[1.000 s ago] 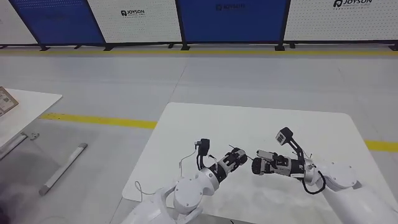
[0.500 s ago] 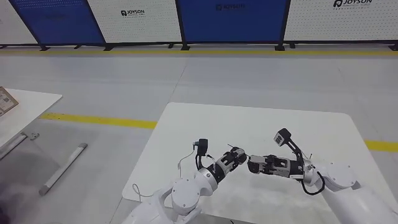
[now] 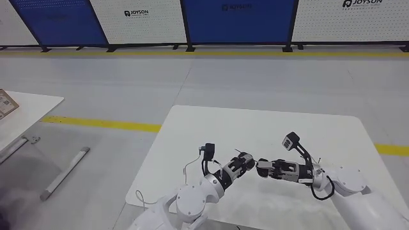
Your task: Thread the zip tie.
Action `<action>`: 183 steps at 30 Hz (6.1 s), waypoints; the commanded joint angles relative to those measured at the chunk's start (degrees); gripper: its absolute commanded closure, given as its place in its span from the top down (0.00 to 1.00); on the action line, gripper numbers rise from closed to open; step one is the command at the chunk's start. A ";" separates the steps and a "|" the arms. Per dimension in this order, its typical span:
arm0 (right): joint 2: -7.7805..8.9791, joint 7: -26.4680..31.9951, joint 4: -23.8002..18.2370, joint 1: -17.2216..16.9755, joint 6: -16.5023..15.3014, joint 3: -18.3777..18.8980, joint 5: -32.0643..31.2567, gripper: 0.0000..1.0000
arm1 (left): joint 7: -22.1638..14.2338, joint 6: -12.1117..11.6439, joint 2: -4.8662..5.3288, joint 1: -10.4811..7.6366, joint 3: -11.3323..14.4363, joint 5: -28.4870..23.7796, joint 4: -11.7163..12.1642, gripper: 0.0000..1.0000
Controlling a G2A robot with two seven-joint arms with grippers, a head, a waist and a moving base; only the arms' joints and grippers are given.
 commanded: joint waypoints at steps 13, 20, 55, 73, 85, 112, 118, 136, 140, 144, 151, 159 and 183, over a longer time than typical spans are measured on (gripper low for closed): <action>-0.83 0.70 0.60 -0.13 0.46 1.21 -0.73 0.00 | -1.00 0.24 -0.34 1.29 -1.05 1.59 -0.79 0.00; -1.27 1.23 0.68 -0.07 0.81 1.45 -1.45 0.00 | -1.35 0.44 -0.55 1.63 -1.55 2.21 -0.96 0.15; -1.46 4.66 -0.23 -1.13 3.09 4.03 -1.07 0.00 | -3.19 -0.47 -0.84 1.20 -2.81 5.05 2.38 1.00; -1.46 4.66 -0.23 -1.13 3.09 4.03 -1.07 0.00 | -2.16 -6.71 -1.06 3.05 -3.17 5.89 2.20 1.00; -1.46 4.66 -0.23 -1.13 3.09 4.03 -1.07 0.00 | -3.58 -7.60 -1.05 4.24 -4.14 7.96 2.31 0.45; -1.46 4.66 -0.23 -1.13 3.09 4.03 -1.07 0.00 | -10.04 -9.49 -1.38 5.11 -5.99 3.44 2.04 0.26; -1.46 4.66 -0.23 -1.13 3.09 4.03 -1.07 0.00 | -10.15 -10.06 -1.36 5.83 -6.82 2.97 1.42 0.25; -1.46 4.66 -0.23 -1.13 3.09 4.03 -1.07 0.00 | -9.85 -9.89 -1.69 5.95 -6.78 5.03 1.51 0.08; -1.46 4.66 -0.23 -1.13 3.09 4.03 -1.07 0.00 | -9.98 -9.84 -1.74 5.98 -6.88 5.20 1.44 0.00; -1.46 4.66 -0.23 -1.13 3.09 4.03 -1.07 0.00 | -10.25 -9.90 -1.76 6.15 -7.02 5.44 1.15 0.00; -1.46 4.66 -0.23 -1.13 3.09 4.03 -1.07 0.00 | -11.19 -9.98 -1.76 6.45 -7.20 5.87 0.59 0.39; -1.46 4.66 -0.23 -1.13 3.09 4.03 -1.07 0.00 | -11.73 -10.16 -1.73 6.93 -7.48 6.50 0.32 0.32; -1.46 4.66 -0.23 -1.13 3.09 4.03 -1.07 0.00 | -11.20 -11.04 -2.05 7.30 -8.10 6.36 0.76 0.00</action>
